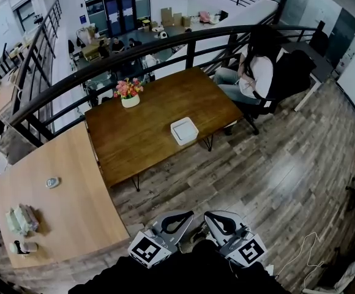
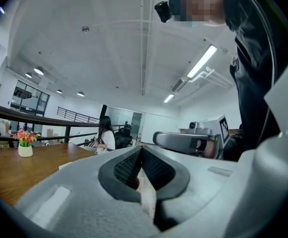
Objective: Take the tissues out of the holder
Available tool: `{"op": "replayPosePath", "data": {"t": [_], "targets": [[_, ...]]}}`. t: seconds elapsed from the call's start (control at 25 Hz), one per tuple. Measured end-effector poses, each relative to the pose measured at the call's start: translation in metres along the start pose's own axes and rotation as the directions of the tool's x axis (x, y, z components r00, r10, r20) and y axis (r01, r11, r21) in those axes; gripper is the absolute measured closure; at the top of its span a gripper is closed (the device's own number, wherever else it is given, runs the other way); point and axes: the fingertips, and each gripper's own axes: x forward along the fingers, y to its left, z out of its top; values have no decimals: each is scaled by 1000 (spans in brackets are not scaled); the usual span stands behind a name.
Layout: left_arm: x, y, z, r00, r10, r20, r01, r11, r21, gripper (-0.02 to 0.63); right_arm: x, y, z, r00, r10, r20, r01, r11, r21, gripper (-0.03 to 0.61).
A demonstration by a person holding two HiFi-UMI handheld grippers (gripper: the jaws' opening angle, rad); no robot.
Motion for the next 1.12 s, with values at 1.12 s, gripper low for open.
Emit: {"op": "replayPosePath", "data": {"t": [1.12], "targets": [[187, 100, 31, 986, 166, -24, -165, 986, 18, 618, 48, -214, 10, 983, 182, 34, -182, 983, 13, 577]]}}
